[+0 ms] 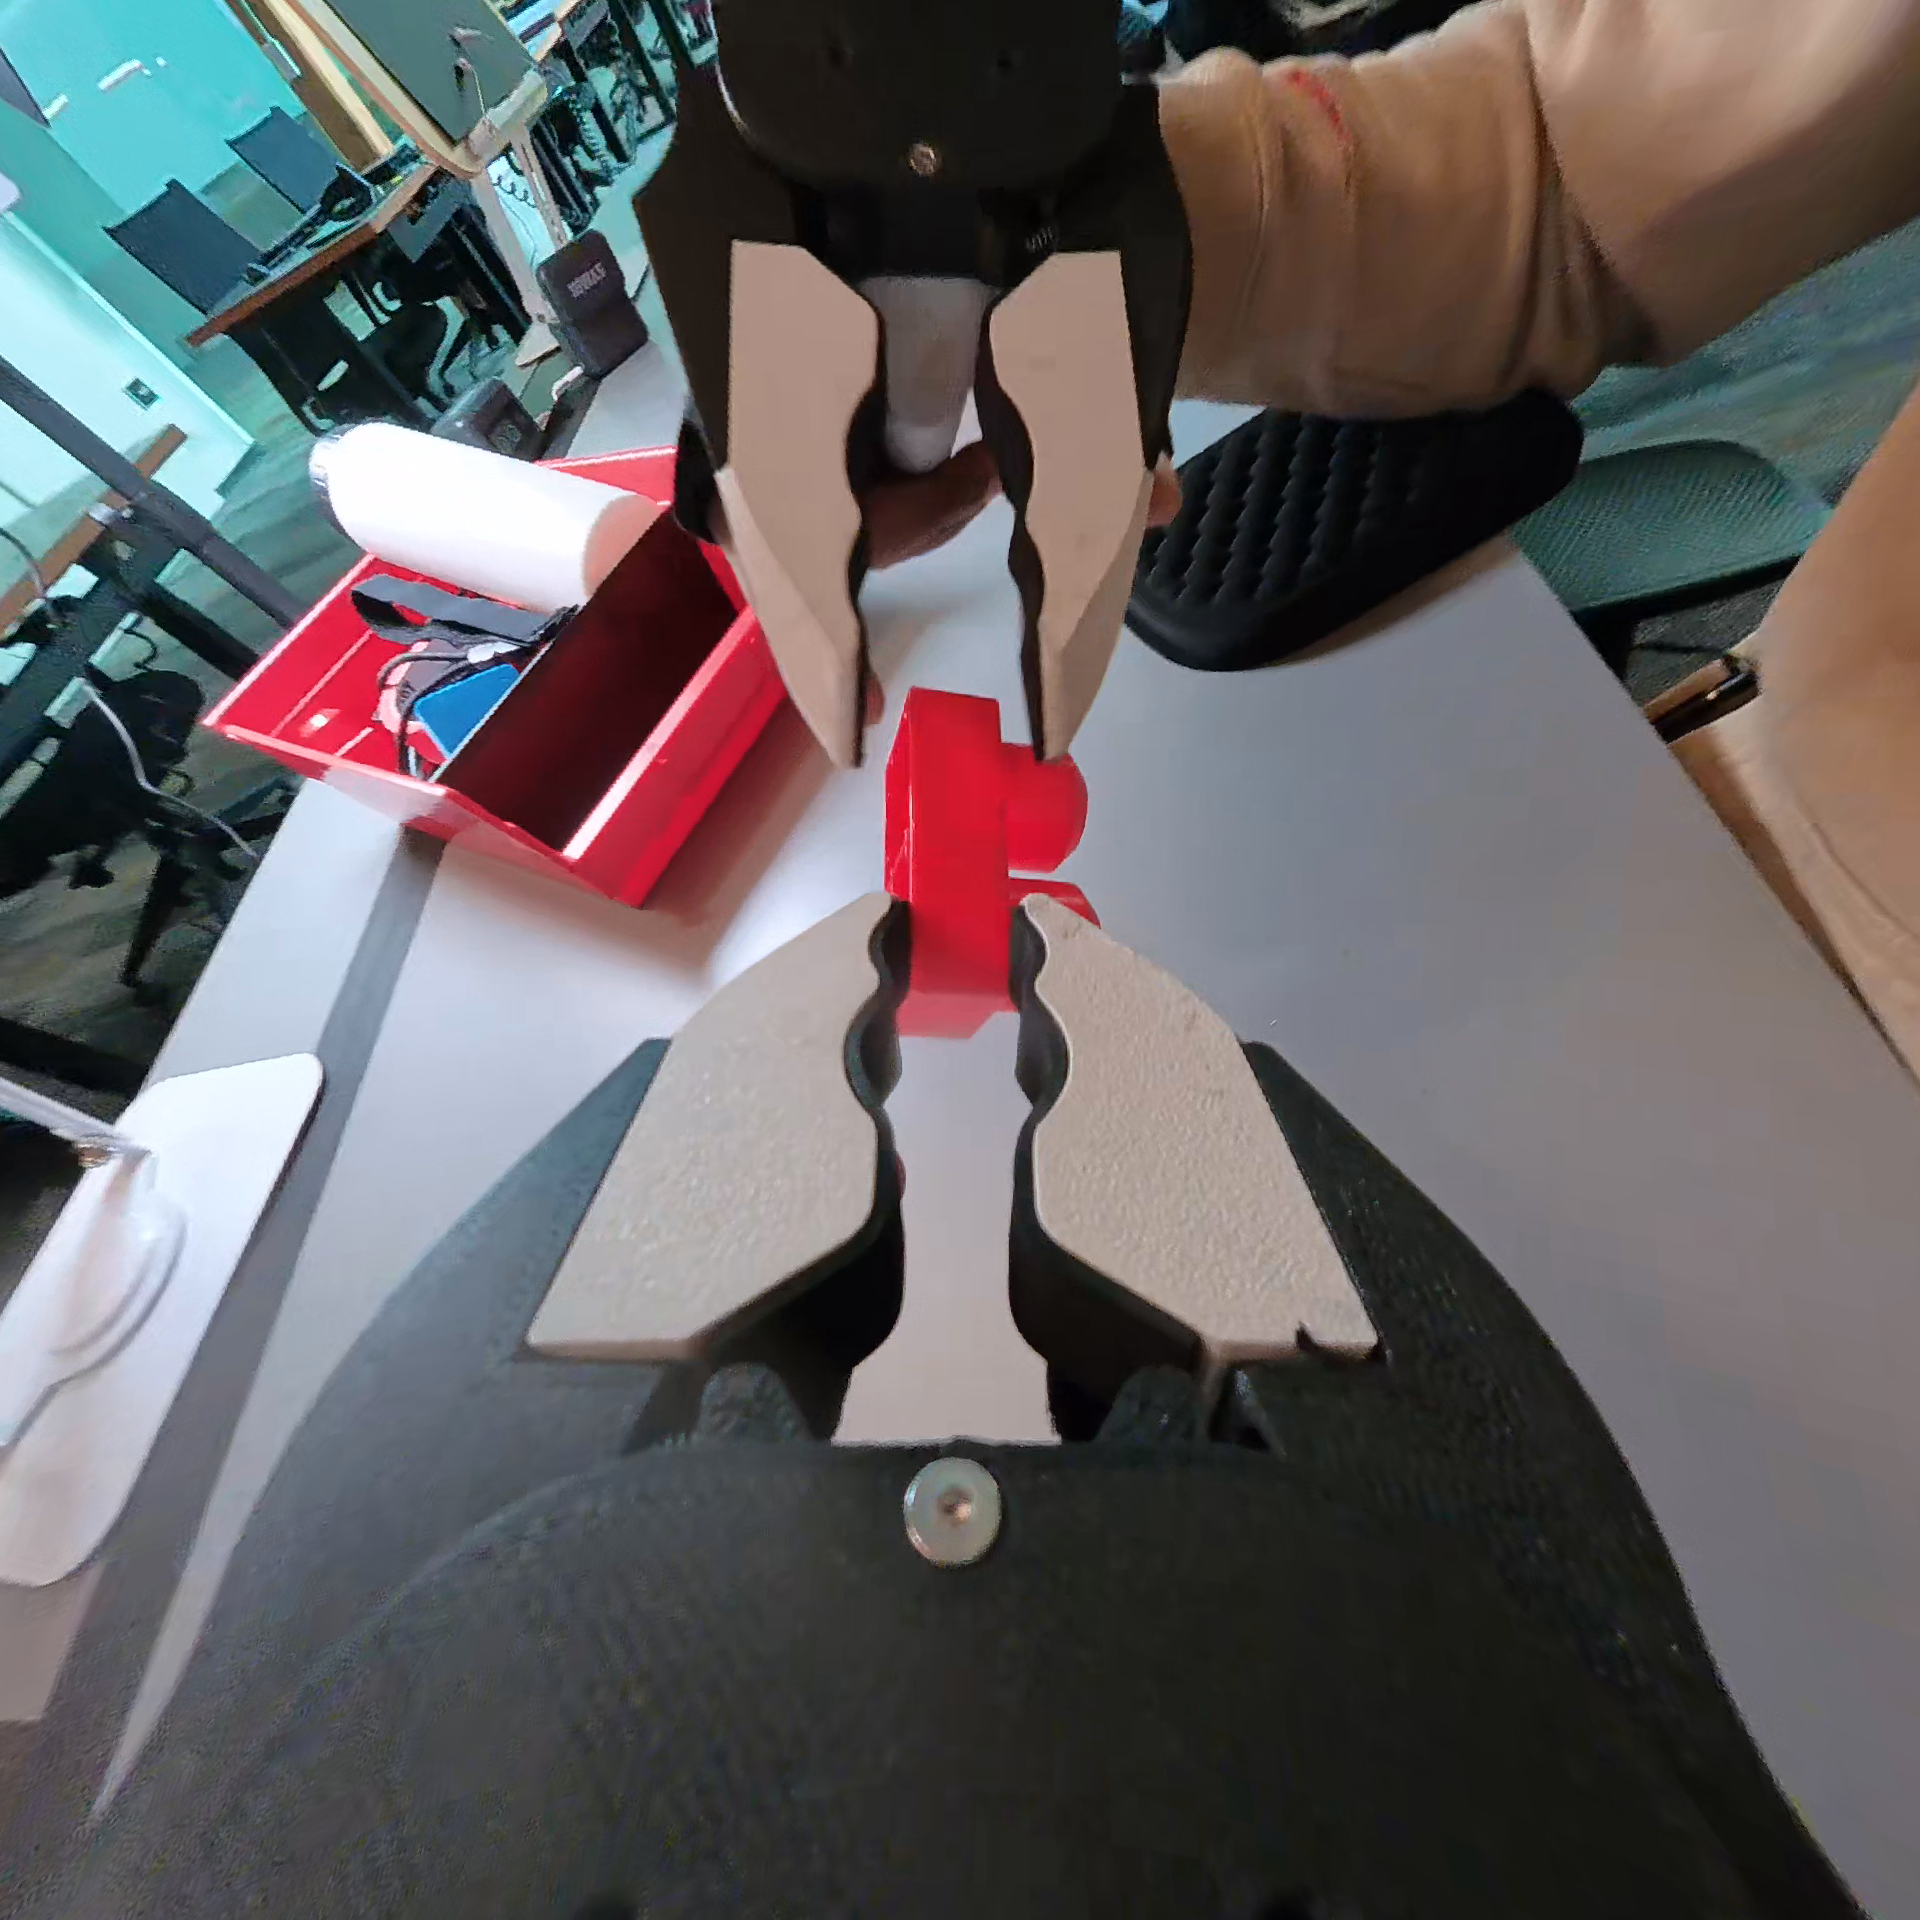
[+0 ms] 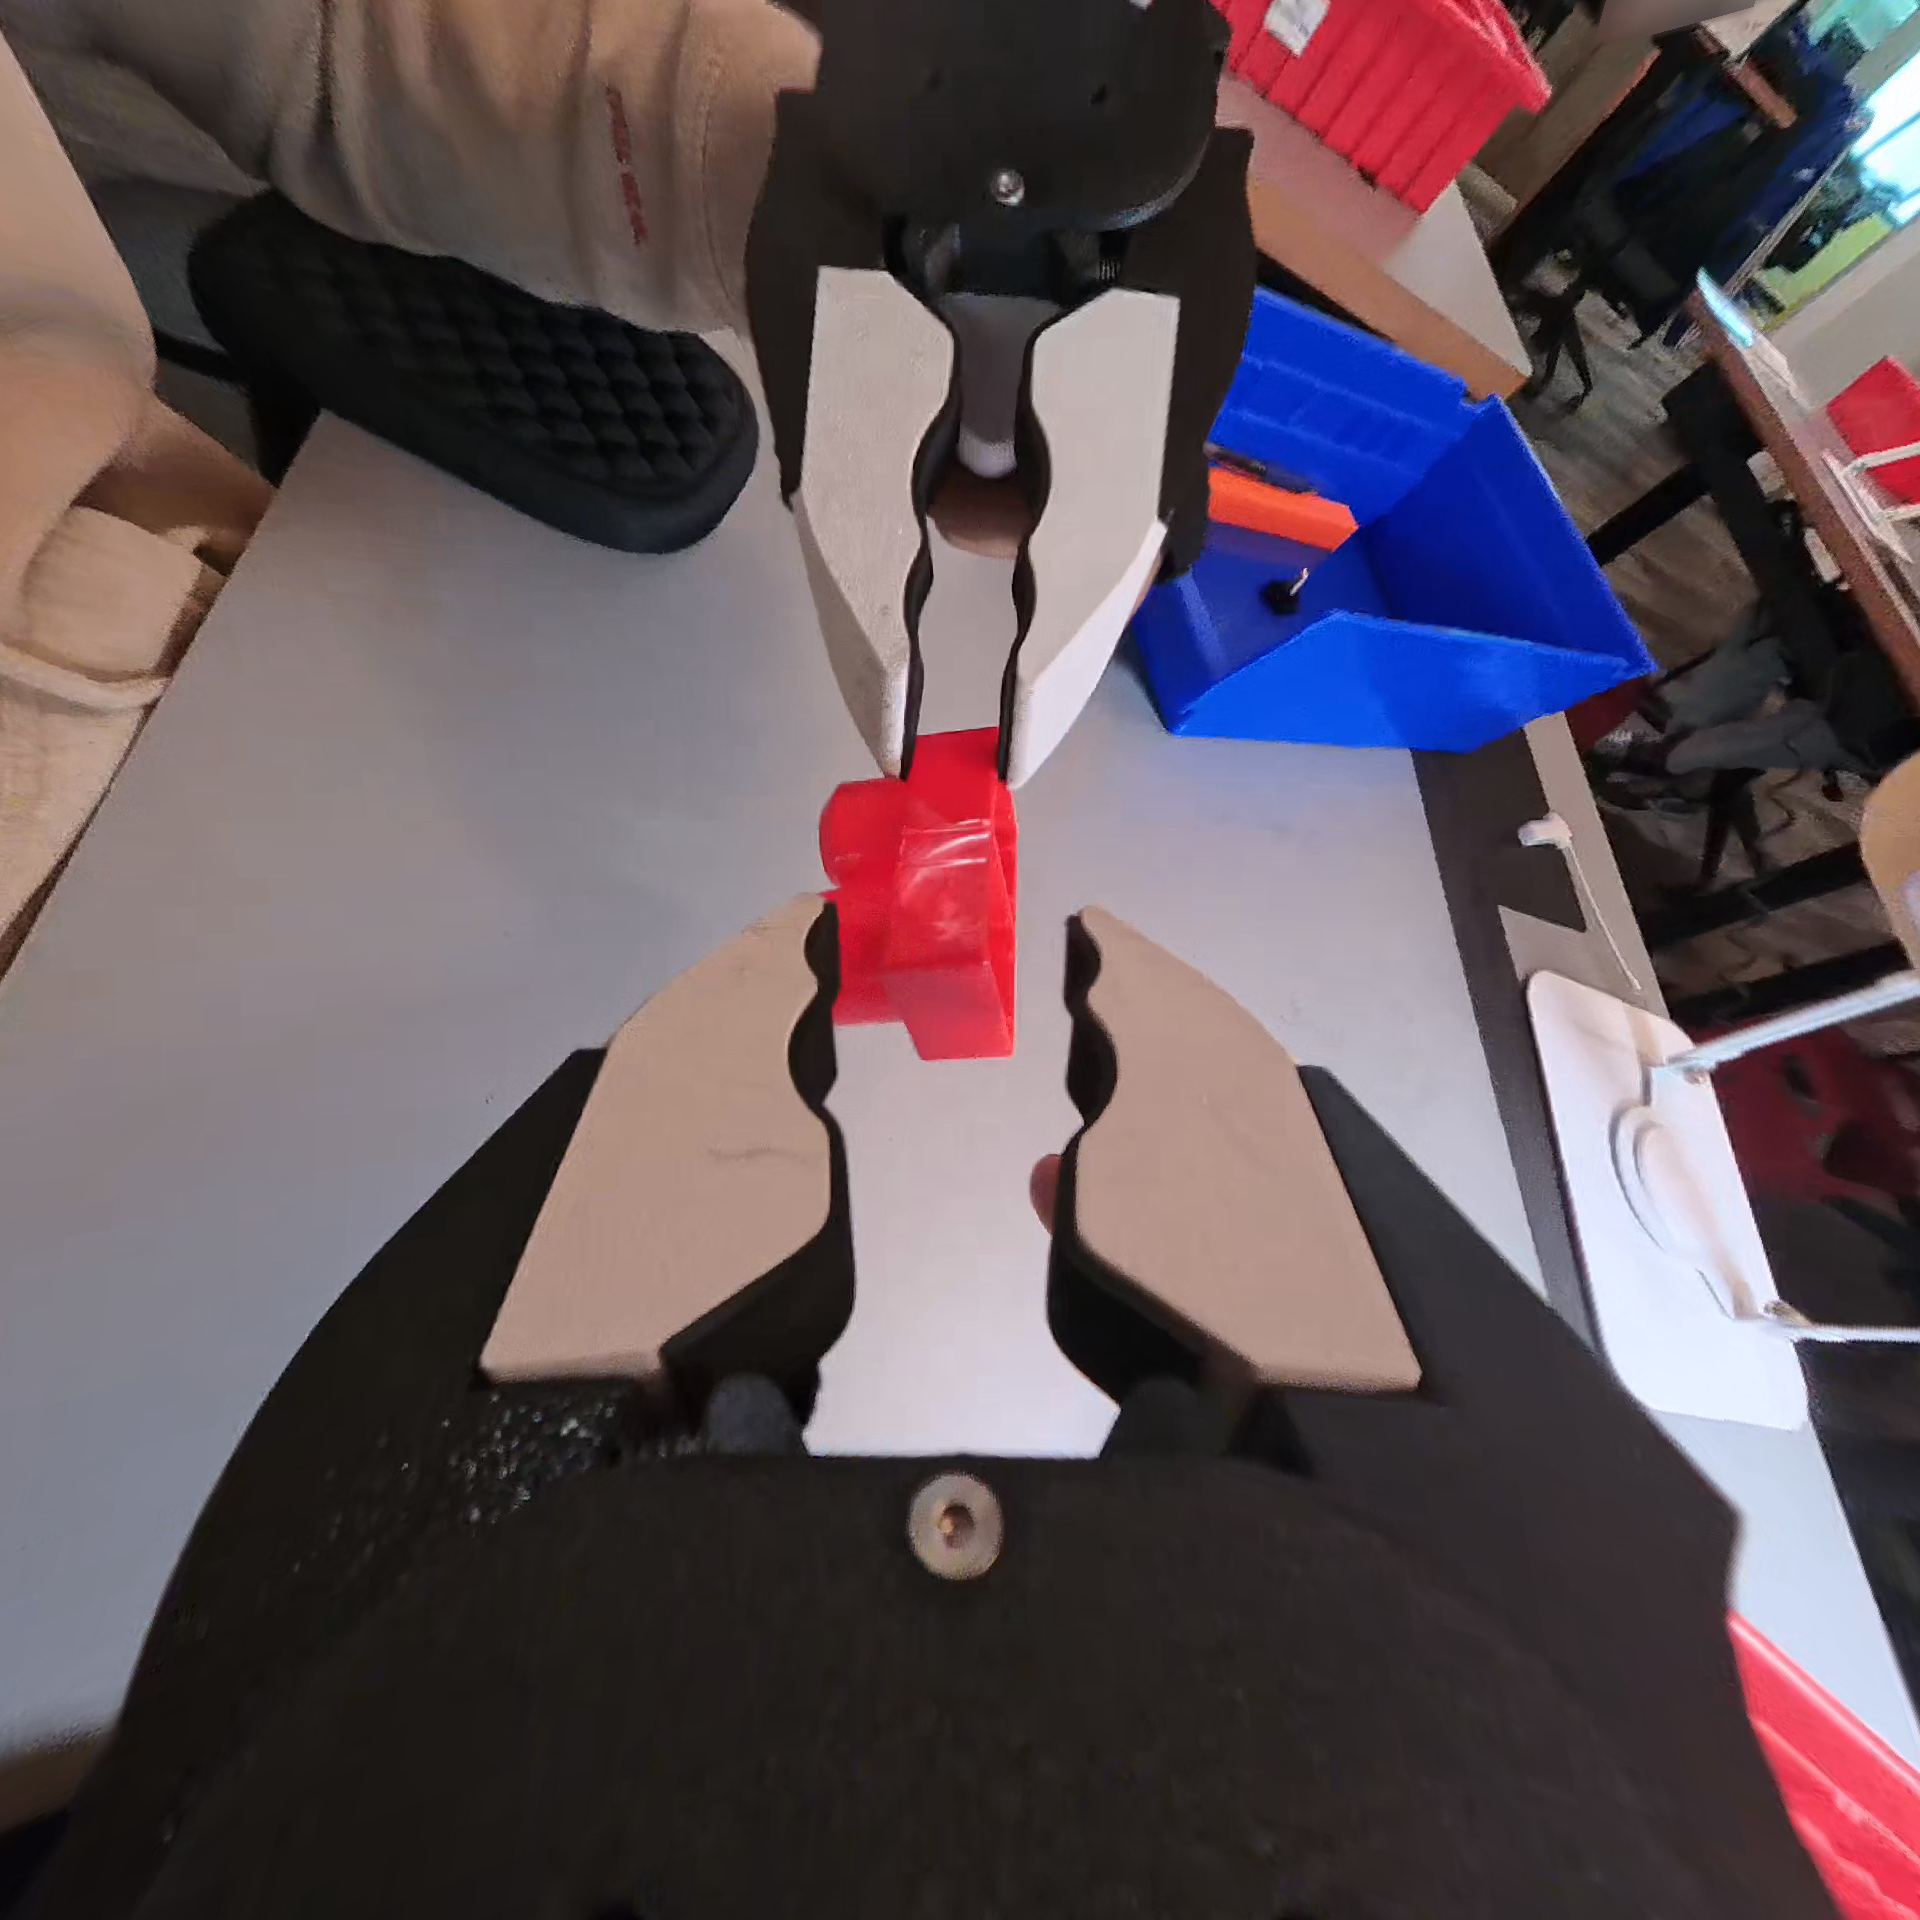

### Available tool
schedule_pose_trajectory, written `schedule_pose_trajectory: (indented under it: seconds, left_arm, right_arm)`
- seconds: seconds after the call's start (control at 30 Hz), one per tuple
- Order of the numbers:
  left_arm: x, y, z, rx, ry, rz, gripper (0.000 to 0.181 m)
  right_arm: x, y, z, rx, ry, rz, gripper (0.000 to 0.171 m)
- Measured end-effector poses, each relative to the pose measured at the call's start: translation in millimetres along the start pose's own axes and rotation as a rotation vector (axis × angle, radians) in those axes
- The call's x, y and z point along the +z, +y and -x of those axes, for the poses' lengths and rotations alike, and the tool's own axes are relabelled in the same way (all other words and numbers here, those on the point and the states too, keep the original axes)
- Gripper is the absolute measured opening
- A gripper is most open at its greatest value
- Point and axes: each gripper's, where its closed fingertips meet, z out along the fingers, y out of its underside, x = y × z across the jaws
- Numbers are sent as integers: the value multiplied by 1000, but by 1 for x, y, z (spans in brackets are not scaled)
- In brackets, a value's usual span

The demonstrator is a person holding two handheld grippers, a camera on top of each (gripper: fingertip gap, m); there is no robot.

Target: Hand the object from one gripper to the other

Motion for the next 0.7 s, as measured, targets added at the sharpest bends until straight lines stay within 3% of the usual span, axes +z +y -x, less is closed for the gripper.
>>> schedule_pose_trajectory:
  seconds: [0.07, 0.17, 0.3, 0.4, 0.43, 0.47, 0.7]
  left_arm:
    - [-1, 1, 0, -40, 28, -17, 18]
    - [2, 9, 2, -81, 29, 12, 18]
    - [13, 15, 3, -8, -45, 113, 26]
    - [22, 27, 1, 74, -79, 212, 22]
    - [24, 28, 0, 87, -81, 220, 21]
    - [24, 28, 1, 89, -87, 222, 21]
    - [20, 26, -5, 40, -26, 196, 20]
  right_arm:
    - [2, -2, 1, 1, -6, -36, 21]
    - [6, 0, 2, 3, -10, 3, 18]
    - [14, 5, -1, -7, 44, 83, 18]
    - [24, 5, 3, -8, 44, 127, 17]
    - [25, 4, 1, -10, 61, 125, 5]
    - [25, 4, 1, -7, 66, 125, 5]
    - [12, 4, -1, 18, 14, 18, 34]
